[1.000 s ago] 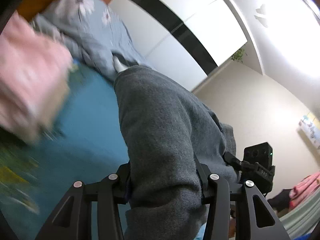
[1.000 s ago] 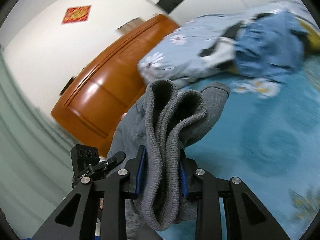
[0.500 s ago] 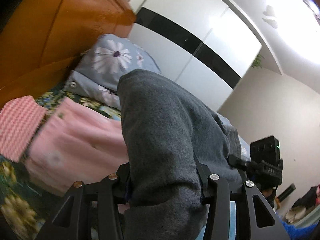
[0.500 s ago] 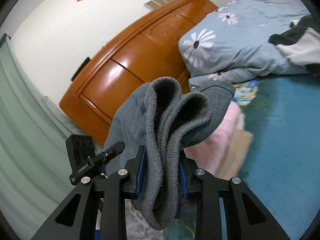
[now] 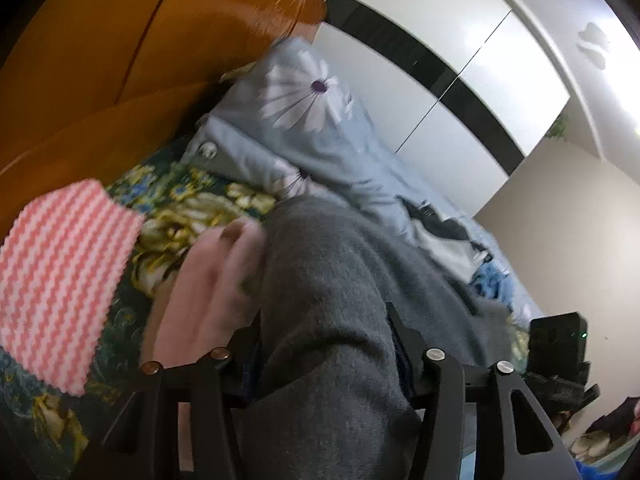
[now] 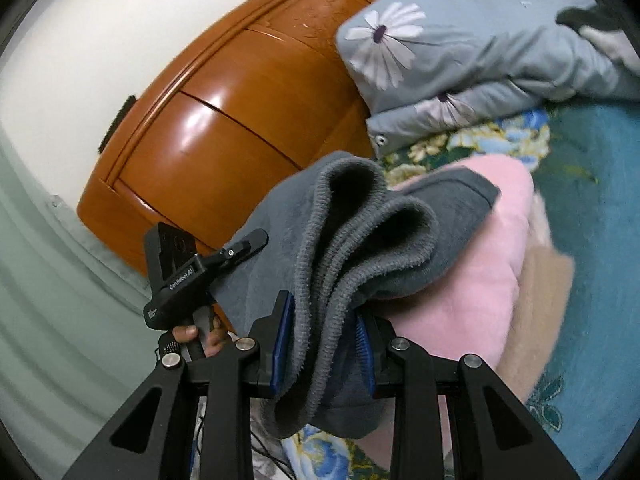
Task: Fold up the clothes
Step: 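Carry the sweatshirt with both grippers onto the pink folded blanket stack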
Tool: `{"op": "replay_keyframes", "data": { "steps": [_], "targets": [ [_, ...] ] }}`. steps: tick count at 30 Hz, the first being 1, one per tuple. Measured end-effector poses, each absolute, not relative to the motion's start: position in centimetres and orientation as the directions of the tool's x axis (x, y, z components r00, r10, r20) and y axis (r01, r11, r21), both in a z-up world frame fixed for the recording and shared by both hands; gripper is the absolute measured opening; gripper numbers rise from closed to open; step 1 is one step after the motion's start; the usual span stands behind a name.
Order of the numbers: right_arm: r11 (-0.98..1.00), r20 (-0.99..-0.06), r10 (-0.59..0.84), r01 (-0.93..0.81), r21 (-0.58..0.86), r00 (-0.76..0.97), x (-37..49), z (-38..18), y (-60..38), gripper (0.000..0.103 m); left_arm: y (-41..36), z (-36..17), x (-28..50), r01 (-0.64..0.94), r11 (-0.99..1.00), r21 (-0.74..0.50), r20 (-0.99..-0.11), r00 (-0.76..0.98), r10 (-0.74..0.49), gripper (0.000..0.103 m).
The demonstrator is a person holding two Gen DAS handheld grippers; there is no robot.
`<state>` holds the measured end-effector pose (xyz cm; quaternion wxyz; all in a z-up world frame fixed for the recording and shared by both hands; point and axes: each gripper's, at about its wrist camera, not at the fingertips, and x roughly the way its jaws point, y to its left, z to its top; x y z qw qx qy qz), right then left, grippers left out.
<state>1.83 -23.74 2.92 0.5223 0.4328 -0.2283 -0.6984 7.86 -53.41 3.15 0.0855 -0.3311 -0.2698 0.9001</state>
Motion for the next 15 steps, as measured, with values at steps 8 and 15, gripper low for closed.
{"op": "replay_keyframes", "data": {
  "steps": [8,15],
  "targets": [
    [-0.376,-0.391,-0.917,0.501,0.779,-0.079,1.4,1.6,-24.0,0.032,-54.6,2.4,9.5,0.074,-0.819,-0.570,-0.535,-0.789,0.301,0.066],
    [-0.406,-0.421,-0.903,0.495,0.768,-0.088,1.7,2.6,-22.5,0.035,-53.5,6.2,11.3,0.182,-0.897,-0.402,-0.571,-0.816,0.090,0.077]
  ]
}}
